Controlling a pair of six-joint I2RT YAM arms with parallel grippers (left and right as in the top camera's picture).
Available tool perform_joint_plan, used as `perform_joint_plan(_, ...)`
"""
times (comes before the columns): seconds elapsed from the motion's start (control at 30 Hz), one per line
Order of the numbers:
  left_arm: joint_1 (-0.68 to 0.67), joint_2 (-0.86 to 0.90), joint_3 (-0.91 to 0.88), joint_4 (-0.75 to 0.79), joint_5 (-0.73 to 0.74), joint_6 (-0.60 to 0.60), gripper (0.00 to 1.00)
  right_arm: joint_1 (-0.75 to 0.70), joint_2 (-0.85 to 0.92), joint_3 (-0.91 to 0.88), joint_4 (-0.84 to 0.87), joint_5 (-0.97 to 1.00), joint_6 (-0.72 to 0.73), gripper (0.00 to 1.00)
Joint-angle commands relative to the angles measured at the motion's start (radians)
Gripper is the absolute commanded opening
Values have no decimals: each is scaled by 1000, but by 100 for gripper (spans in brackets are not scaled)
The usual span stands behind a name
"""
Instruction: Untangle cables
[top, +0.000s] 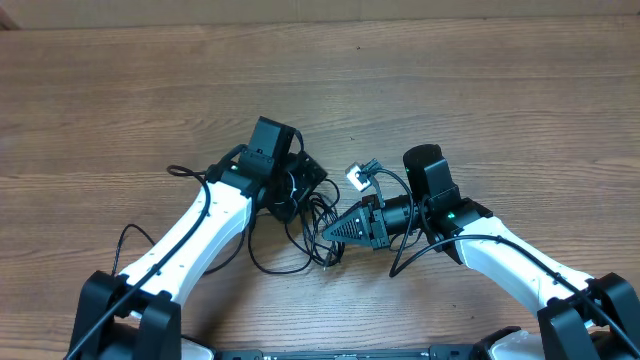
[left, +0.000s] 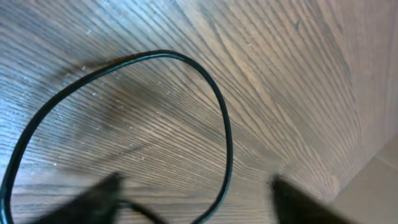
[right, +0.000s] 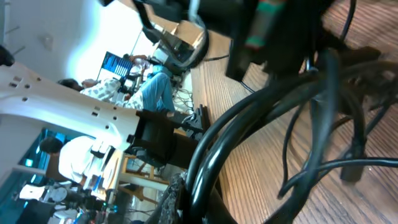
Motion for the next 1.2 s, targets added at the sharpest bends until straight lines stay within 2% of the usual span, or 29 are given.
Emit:
perform_joint_plan(0.0,-4,34,10,-13,-22,0,100,4,-18,-2,11,-40,-43,4)
perform_joint_plan(0.3,19,45,10,-39,-12,7,99,4,-18,-2,7,61,-38,4)
perform_joint_plan(0.43,75,45,10,-51,125,40,100,-1,-18,-2,6,150,36,4)
perform_joint_plan(0.6,209,45,10,-105,349,208,100,-1,-18,-2,6,157,52,4)
perform_joint_plan(0.73,250,45,10,-152,489,200,99,-1,-18,-2,11,153,52,4)
perform_joint_plan(0.8,232,45,10,-152,492,141,99,0,-18,-2,10,132,52,4)
perform_joint_plan(0.9,158,46,10,-145,483,-84,100,1,-18,-2,10,134,47,4)
perform_joint_plan(1.03,65,49,10,-136,336,-290,100,1,-18,-2,11,98,48,4)
perform_joint_plan(1.17,30,55,10,-128,224,-353,81,1,-18,-2,11,-16,32,4)
